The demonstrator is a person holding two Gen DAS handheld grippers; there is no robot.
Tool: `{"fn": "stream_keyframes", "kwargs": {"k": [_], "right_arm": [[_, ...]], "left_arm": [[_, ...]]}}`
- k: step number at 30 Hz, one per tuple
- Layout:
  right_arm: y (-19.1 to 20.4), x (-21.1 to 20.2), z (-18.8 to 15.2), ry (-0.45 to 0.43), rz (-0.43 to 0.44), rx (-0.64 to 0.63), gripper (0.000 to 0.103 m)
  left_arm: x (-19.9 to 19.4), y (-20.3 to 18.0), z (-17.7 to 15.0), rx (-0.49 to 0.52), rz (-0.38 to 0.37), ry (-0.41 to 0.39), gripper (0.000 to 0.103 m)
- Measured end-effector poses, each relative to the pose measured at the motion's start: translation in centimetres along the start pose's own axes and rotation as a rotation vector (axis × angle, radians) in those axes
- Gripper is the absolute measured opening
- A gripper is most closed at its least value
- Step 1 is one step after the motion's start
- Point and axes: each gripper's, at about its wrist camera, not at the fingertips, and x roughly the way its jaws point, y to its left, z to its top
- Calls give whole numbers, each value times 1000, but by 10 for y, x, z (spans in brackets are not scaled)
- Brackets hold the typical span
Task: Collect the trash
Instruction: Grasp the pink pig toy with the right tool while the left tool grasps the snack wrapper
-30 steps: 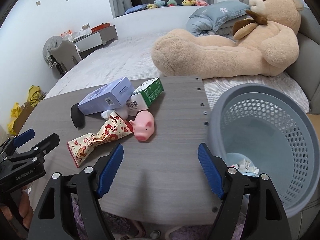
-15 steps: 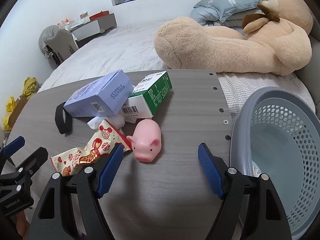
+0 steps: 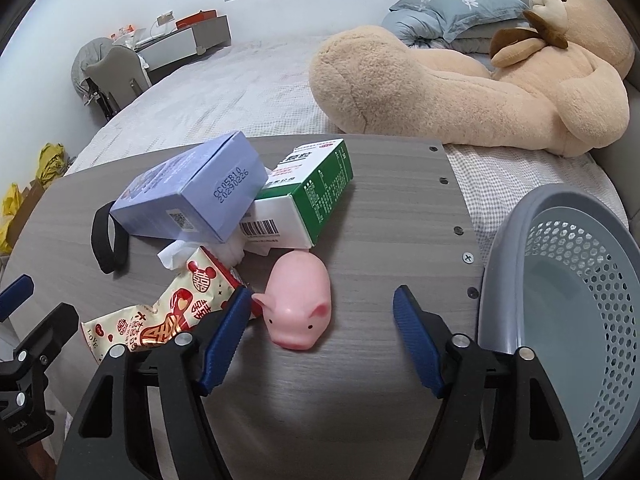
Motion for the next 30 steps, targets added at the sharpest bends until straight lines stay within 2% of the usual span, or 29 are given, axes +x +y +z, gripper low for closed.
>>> {"fn": "stream_keyframes", "kwargs": {"k": [9, 22, 30], "right_arm": [[6, -3, -1, -2, 28, -31, 34], [-1, -26, -9, -42, 53, -6, 33], [-11, -37, -20, -45, 69, 14, 33]], "left_arm": [[-3, 1, 0, 5, 0, -8, 95], [-17, -10, -1, 26, -13, -25, 95], [-22, -17, -3, 47, -47, -16, 95]]}}
